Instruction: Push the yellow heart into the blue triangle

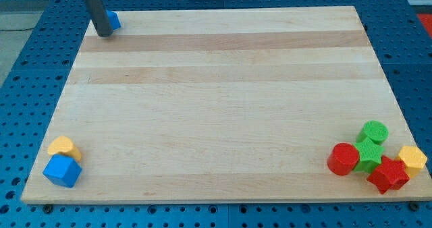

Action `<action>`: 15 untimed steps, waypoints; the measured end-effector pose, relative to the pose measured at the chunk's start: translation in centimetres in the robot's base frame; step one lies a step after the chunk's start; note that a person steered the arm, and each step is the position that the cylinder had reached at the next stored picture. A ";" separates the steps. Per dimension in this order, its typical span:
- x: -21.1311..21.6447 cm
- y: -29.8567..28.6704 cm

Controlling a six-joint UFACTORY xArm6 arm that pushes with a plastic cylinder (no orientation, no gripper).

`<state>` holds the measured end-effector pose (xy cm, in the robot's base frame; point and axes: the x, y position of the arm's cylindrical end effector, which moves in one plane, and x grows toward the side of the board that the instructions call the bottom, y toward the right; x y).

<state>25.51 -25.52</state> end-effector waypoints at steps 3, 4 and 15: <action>5.0 10.2; 11.8 13.2; 34.4 0.1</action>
<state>59.89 -25.41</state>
